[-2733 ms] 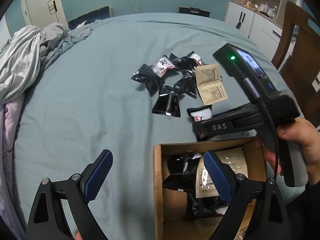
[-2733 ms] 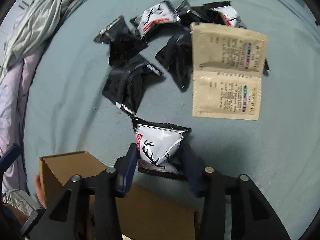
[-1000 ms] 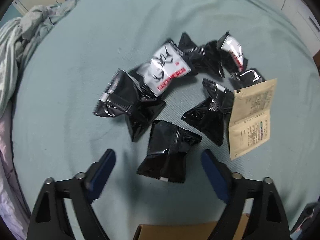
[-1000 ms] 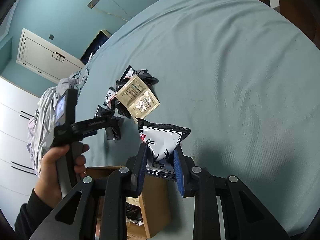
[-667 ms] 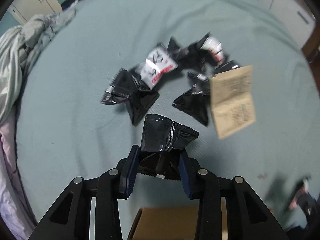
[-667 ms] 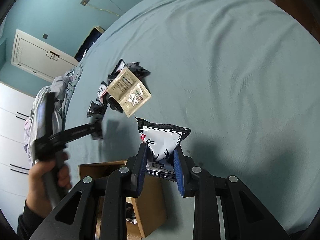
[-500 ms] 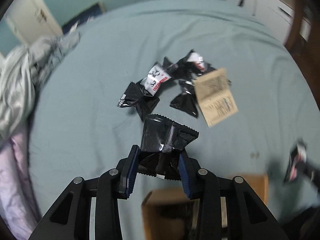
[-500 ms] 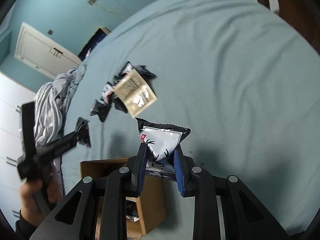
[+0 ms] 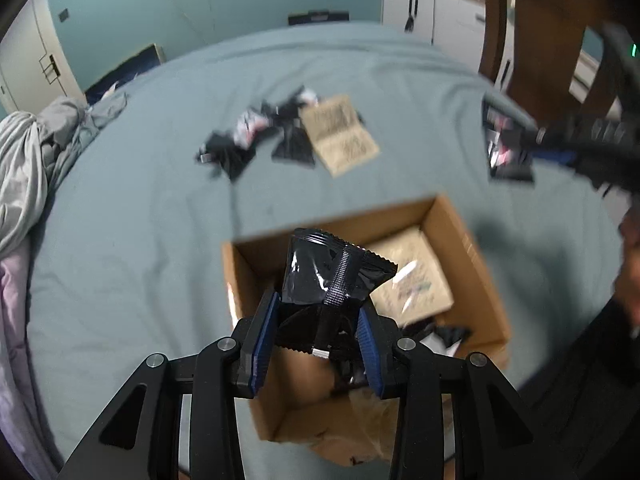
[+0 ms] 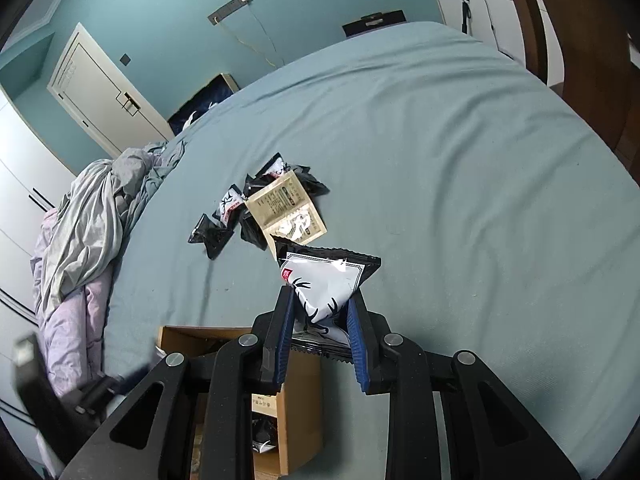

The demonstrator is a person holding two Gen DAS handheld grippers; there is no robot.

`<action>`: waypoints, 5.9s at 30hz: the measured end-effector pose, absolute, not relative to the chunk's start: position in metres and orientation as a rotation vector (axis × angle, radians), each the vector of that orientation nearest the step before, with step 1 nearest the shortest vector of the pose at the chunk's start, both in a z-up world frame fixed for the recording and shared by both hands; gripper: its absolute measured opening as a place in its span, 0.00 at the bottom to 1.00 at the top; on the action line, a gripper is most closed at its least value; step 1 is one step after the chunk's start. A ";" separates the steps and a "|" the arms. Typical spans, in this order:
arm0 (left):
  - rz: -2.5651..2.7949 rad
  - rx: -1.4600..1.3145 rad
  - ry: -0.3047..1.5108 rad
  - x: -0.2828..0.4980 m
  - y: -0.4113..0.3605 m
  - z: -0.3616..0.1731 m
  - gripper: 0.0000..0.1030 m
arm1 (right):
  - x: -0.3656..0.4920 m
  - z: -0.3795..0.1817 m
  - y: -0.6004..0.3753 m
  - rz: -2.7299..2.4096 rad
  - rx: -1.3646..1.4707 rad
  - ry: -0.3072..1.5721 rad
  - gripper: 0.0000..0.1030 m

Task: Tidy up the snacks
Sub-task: 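Lower both packets into the box and open both grippers, then grasp a beige paper sachet from the pile with the right gripper, then grasp a black packet with the left gripper while the right gripper holds the sachet, then drop both items into the box and open both grippers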

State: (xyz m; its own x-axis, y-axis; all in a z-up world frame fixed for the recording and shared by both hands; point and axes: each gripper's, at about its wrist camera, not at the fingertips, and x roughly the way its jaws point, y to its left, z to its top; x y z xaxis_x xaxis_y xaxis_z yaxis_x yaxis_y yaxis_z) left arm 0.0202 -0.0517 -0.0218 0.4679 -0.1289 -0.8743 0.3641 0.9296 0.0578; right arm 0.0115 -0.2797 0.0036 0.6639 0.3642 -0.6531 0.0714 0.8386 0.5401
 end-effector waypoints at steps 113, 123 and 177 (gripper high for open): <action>-0.113 0.014 0.991 0.070 0.001 0.000 0.86 | 0.217 -0.062 -0.163 0.250 0.039 0.975 0.72; -0.112 0.059 0.965 0.070 -0.005 0.017 0.86 | 0.139 0.013 -0.223 0.161 0.243 0.971 0.72; -0.246 0.250 1.034 0.073 -0.036 0.052 0.59 | 0.047 0.007 -0.254 0.011 0.360 0.934 0.72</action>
